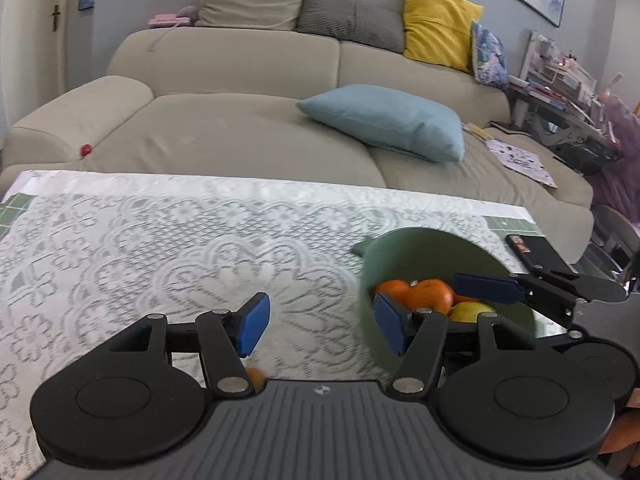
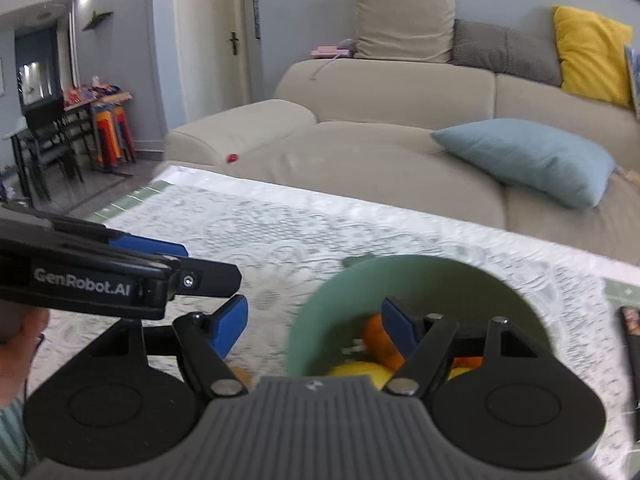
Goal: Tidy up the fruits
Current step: 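Withdraw both grippers from the colander toward the brown kiwis, then grasp a kiwi with the left gripper while the right gripper grasps another kiwi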
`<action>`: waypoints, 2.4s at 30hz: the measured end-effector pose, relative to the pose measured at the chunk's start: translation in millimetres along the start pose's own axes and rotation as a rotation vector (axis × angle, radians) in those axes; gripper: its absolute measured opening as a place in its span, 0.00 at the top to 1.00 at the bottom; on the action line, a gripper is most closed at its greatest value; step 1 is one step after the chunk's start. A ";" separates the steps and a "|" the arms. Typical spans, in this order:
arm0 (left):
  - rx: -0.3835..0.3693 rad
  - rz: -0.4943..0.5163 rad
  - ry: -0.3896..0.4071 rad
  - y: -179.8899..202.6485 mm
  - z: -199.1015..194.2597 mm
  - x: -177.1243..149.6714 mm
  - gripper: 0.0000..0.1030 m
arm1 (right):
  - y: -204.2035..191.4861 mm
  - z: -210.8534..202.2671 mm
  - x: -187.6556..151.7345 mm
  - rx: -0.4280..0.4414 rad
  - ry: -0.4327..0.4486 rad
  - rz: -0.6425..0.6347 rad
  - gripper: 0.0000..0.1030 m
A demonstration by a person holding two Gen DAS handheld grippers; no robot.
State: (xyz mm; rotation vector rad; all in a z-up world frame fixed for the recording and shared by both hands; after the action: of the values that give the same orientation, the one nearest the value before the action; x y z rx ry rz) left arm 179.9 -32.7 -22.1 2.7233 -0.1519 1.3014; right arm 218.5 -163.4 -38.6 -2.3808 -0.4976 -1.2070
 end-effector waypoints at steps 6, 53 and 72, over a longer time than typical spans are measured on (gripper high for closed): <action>0.023 -0.011 -0.011 -22.5 -5.4 -15.1 0.31 | -30.6 4.3 -9.7 0.095 -0.001 0.009 0.31; -0.026 -0.089 -0.172 -97.0 16.8 -99.2 0.59 | -59.5 80.1 -73.3 -0.021 -0.215 -0.222 0.70; -0.066 -0.240 -0.119 -112.1 11.4 -93.9 0.73 | -58.1 78.7 -71.8 -0.030 -0.216 -0.246 0.77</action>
State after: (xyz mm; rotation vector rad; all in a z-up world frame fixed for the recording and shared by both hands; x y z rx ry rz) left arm 145.8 79.9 -109.5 2.6638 0.1169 1.0525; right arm 202.6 -82.3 -127.3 -2.5477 -0.8690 -1.0645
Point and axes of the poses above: each gripper's, at about its wrist camera, not at the fingertips, and z roughly the way its jaws point, y to its right, x to its top, the point moved 7 cm from there along z, roughly the way its jaws point, and after that the axes turned 6 degrees about z, right-handed, at the moved point
